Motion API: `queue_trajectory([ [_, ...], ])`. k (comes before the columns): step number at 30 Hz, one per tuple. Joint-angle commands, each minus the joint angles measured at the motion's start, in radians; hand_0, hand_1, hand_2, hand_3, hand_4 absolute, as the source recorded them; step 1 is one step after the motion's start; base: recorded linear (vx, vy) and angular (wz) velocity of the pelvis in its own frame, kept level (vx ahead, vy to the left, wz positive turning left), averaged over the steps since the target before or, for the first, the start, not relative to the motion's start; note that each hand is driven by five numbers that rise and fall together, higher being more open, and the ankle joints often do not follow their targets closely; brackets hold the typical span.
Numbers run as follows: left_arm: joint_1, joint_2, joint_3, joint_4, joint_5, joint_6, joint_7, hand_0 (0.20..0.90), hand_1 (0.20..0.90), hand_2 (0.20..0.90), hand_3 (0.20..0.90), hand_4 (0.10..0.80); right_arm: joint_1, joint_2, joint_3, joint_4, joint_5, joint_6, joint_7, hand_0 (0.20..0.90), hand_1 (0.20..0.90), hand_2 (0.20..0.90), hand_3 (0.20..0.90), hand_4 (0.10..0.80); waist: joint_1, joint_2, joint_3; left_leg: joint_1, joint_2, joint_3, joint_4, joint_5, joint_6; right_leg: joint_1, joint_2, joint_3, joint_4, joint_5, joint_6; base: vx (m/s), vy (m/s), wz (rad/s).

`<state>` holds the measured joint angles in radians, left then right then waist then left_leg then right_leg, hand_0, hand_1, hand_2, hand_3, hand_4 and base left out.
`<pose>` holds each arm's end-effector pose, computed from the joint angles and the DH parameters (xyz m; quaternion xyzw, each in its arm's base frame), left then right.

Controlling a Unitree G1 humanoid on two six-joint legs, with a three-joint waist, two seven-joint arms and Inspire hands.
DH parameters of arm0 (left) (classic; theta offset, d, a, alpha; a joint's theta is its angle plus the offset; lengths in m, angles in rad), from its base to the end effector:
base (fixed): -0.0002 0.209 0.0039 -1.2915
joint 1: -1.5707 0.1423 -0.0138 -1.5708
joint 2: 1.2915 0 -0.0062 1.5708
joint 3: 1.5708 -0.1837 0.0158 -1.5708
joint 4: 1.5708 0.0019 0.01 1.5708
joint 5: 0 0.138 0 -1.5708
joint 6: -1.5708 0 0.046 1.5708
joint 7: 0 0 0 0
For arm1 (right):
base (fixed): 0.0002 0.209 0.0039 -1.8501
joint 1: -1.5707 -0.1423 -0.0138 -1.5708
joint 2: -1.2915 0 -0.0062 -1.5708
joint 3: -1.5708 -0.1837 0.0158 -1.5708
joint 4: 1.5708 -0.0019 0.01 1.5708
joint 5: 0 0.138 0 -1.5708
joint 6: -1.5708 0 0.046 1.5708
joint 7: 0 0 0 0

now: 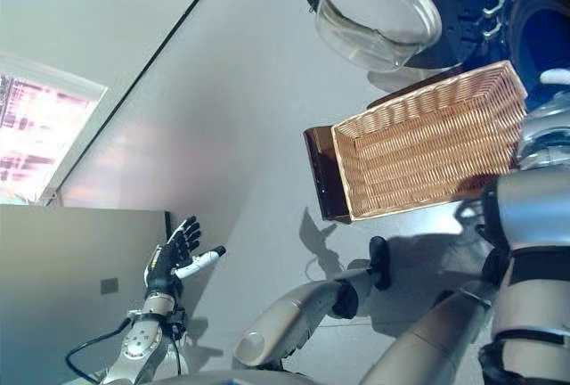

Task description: Pick up the clothes and place them into the washing machine

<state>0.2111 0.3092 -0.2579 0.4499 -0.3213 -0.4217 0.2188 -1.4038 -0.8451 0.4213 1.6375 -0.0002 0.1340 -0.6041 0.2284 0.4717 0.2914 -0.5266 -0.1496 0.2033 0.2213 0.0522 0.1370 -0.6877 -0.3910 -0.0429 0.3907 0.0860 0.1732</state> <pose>0.1208 0.1958 -0.0477 0.0205 0.1411 0.0819 0.9864 0.3134 -0.3532 0.2448 -0.3629 0.0843 -0.5523 0.7458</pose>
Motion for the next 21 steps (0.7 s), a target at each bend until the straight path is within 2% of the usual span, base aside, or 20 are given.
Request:
queue_trajectory([
  [1,0.0,0.039,0.117,0.01,-0.032,-0.044,0.048,0.9,0.9,0.9,0.9,0.8,-0.12,-0.115,0.21,-0.212,-0.119,-0.108,-0.068,0.9,0.9,0.9,0.9,0.8,0.005,-0.003,-0.055,-0.069,0.057,-0.064,-0.012,0.008,-0.148,0.029,0.051,-0.014,0.067,-0.136,-0.079,-0.01,0.004,0.04],
  [3,-0.011,0.039,0.109,0.032,-0.034,-0.045,0.055,0.9,0.9,0.9,0.9,0.8,-0.112,-0.105,0.188,-0.202,-0.075,-0.127,-0.055,0.9,0.9,0.9,0.9,0.8,-0.001,-0.016,-0.047,-0.071,0.06,-0.061,-0.011,0.006,-0.147,0.026,0.054,-0.011,0.067,-0.134,-0.08,-0.004,0.005,0.02],
  [6,-0.033,0.014,0.081,0.097,-0.051,-0.041,0.051,0.9,0.9,0.9,0.9,0.8,-0.017,-0.033,0.09,-0.199,0.088,-0.207,0.023,0.9,0.9,0.9,0.9,0.8,-0.017,-0.047,-0.032,-0.072,0.071,-0.055,-0.003,0.001,-0.145,0.031,0.061,-0.008,0.063,-0.127,-0.08,0.002,0.002,-0.01],
  [9,-0.049,0.015,0.072,0.125,-0.056,-0.035,0.035,0.9,0.9,0.9,0.9,0.8,0.032,-0.004,0.065,-0.205,0.143,-0.231,0.068,0.9,0.9,0.9,0.9,0.8,-0.023,-0.067,-0.026,-0.067,0.076,-0.054,-0.004,-0.001,-0.145,0.041,0.067,-0.008,0.054,-0.125,-0.081,0.007,-0.001,-0.07],
  [12,-0.077,0.005,0.065,0.182,-0.082,-0.039,0.021,0.9,0.9,0.9,0.9,0.8,0.168,0.096,-0.086,-0.245,0.332,-0.313,0.097,0.9,0.9,0.9,0.9,0.8,-0.025,-0.094,-0.014,-0.065,0.085,-0.055,0.005,-0.005,-0.144,0.057,0.075,-0.015,0.038,-0.119,-0.082,0.003,-0.021,-0.14],
  [14,-0.087,0.009,0.061,0.186,-0.084,-0.039,0.015,0.9,0.9,0.9,0.9,0.8,0.205,0.122,-0.105,-0.263,0.35,-0.33,0.11,0.9,0.9,0.9,0.9,0.8,-0.026,-0.103,-0.009,-0.066,0.088,-0.056,0.007,-0.005,-0.144,0.062,0.076,-0.019,0.035,-0.118,-0.082,-0.002,-0.024,-0.13],
  [15,-0.097,0.011,0.052,0.189,-0.074,-0.042,0.015,0.9,0.9,0.9,0.9,0.8,0.265,0.179,-0.18,-0.291,0.476,-0.378,0.128,0.9,0.9,0.9,0.9,0.8,-0.026,-0.114,0.0,-0.067,0.092,-0.06,0.012,-0.007,-0.144,0.068,0.079,-0.025,0.035,-0.121,-0.084,0.008,-0.024,-0.04],
  [17,-0.107,0.009,0.045,0.201,-0.062,-0.041,0.018,0.9,0.9,0.9,0.9,0.8,0.331,0.247,-0.263,-0.312,0.595,-0.423,0.155,0.9,0.9,0.9,0.9,0.8,-0.025,-0.125,0.007,-0.064,0.097,-0.063,0.017,-0.009,-0.145,0.077,0.083,-0.032,0.034,-0.124,-0.085,0.005,-0.007,0.03],
  [20,-0.118,0.019,0.047,0.219,-0.052,-0.037,0.017,0.9,0.9,0.9,0.9,0.8,0.362,0.282,-0.284,-0.316,0.631,-0.439,0.162,0.9,0.9,0.9,0.9,0.8,-0.026,-0.142,0.012,-0.061,0.1,-0.068,0.02,-0.011,-0.146,0.087,0.089,-0.036,0.033,-0.128,-0.088,0.014,-0.034,0.05],
  [21,-0.119,0.019,0.045,0.224,-0.046,-0.039,0.018,0.9,0.9,0.9,0.9,0.8,0.38,0.307,-0.319,-0.328,0.701,-0.46,0.179,0.9,0.9,0.9,0.9,0.8,-0.027,-0.149,0.015,-0.06,0.102,-0.071,0.022,-0.012,-0.146,0.091,0.09,-0.039,0.032,-0.13,-0.089,0.0,0.0,0.0],
])
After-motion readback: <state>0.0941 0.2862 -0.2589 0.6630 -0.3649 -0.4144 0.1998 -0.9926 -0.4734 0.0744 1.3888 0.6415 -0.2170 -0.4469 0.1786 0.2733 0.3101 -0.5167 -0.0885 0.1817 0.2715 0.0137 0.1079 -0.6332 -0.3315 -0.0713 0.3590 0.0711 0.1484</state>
